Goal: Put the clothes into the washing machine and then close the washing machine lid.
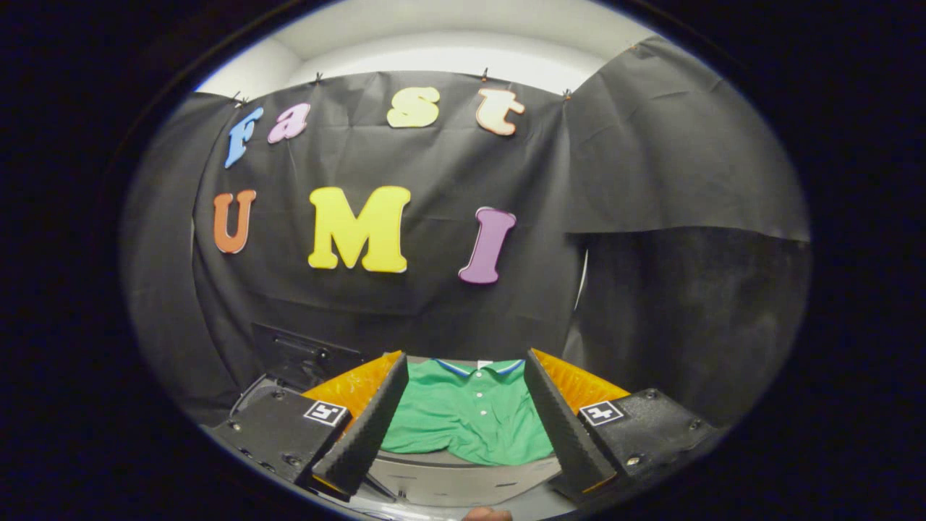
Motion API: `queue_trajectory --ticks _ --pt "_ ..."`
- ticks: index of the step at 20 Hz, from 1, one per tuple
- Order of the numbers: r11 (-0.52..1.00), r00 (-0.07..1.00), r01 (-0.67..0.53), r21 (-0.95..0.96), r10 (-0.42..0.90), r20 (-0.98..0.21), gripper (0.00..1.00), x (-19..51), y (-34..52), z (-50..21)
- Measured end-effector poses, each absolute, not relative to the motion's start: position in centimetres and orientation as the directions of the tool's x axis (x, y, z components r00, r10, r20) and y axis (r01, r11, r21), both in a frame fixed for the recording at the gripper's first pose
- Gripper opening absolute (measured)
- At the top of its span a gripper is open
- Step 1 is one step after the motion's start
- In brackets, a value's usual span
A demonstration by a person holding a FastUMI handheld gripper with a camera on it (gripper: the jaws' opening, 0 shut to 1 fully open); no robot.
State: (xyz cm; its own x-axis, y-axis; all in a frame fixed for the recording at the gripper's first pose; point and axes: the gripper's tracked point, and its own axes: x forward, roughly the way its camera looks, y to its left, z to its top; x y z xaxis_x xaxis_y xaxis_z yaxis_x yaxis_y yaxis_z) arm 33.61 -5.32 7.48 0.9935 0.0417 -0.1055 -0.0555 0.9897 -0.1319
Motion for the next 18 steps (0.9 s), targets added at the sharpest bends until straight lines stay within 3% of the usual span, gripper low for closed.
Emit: queue_trajectory --ticks 9,18 --pt "0.985 0.908 -0.098 -0.143 0.03 -0.417 1.0 44.0 -7.1 -1.1" --pt "0.976 0.83 -0.109 -0.19 -0.016 -0.558 1.0 47.6 -9.1 -7.7"
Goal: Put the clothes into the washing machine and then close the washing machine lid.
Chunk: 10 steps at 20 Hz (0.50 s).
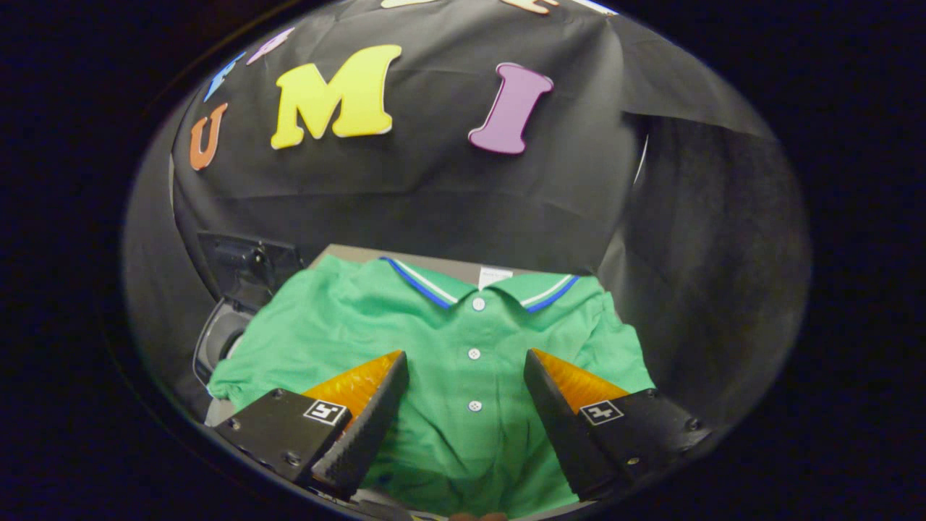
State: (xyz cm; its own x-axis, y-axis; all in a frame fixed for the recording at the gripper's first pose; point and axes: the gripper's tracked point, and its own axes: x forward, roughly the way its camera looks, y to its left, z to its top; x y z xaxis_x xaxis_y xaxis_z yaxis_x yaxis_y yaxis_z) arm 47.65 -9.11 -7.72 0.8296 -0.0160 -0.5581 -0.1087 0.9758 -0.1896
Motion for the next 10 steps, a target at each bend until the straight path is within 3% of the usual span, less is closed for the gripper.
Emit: queue_trajectory --ticks 6,10 --pt "0.995 0.807 -0.076 -0.06 0.026 -0.59 1.0 47.8 -8.8 -8.4" --pt "0.993 0.798 -0.087 -0.08 0.021 -0.602 1.0 47.9 -8.9 -8.6"
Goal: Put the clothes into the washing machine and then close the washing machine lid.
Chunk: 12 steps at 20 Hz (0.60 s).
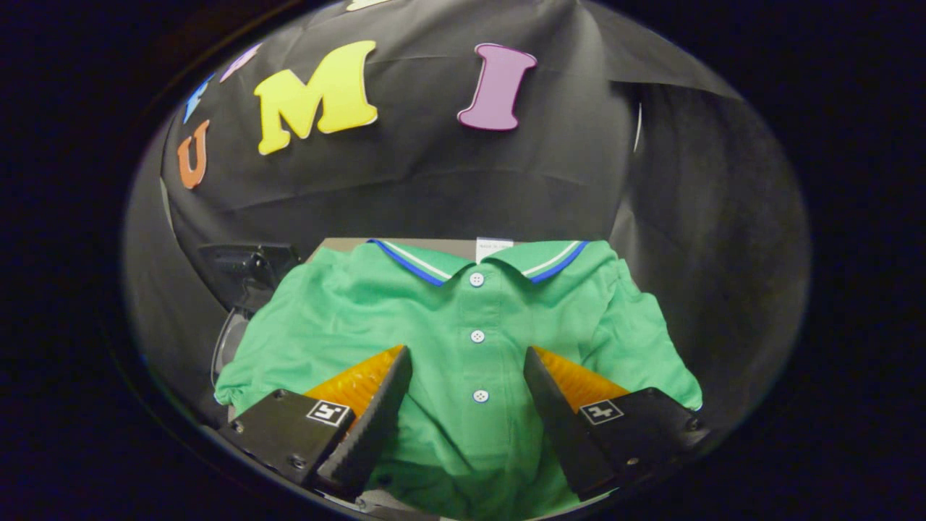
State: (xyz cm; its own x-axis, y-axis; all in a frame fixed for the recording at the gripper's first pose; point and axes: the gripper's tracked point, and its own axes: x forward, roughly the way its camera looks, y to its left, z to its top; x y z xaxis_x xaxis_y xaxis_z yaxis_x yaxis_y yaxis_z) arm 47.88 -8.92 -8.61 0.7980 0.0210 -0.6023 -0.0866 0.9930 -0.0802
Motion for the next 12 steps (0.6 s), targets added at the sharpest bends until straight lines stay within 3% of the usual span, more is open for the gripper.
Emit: queue_trajectory --ticks 2,4,9,12 --pt "0.993 0.78 -0.105 -0.062 0.044 -0.624 0.98 47.8 -8.6 -8.6" --pt "0.99 0.766 -0.13 -0.058 0.063 -0.64 0.88 47.7 -8.0 -8.6" --pt "0.988 0.795 -0.126 -0.094 0.044 -0.605 0.12 48.1 -8.0 -8.5" --pt "0.984 0.787 -0.129 -0.124 0.025 -0.616 0.07 48.2 -7.7 -8.3"
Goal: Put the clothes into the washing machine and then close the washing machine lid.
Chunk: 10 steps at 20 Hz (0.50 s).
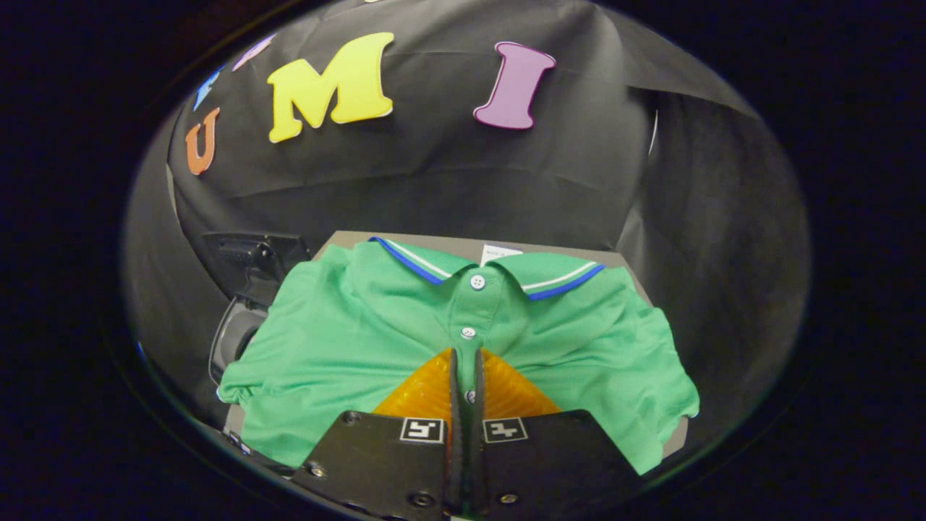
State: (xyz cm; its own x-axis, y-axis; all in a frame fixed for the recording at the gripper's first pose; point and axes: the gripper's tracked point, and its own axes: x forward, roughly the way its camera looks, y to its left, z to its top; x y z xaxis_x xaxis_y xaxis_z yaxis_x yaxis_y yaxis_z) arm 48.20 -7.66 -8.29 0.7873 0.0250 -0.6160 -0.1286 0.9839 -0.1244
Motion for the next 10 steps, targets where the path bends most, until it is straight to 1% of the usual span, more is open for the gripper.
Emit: queue_trajectory --ticks 2,5,10 --pt "0.989 0.796 -0.114 -0.097 0.033 -0.604 0.06 48.2 -7.6 -7.8" --pt "0.995 0.841 -0.092 -0.037 0.058 -0.538 0.05 47.4 -7.4 -4.9" --pt "0.992 0.888 -0.126 0.015 0.119 -0.444 0.05 45.5 -6.1 0.6"
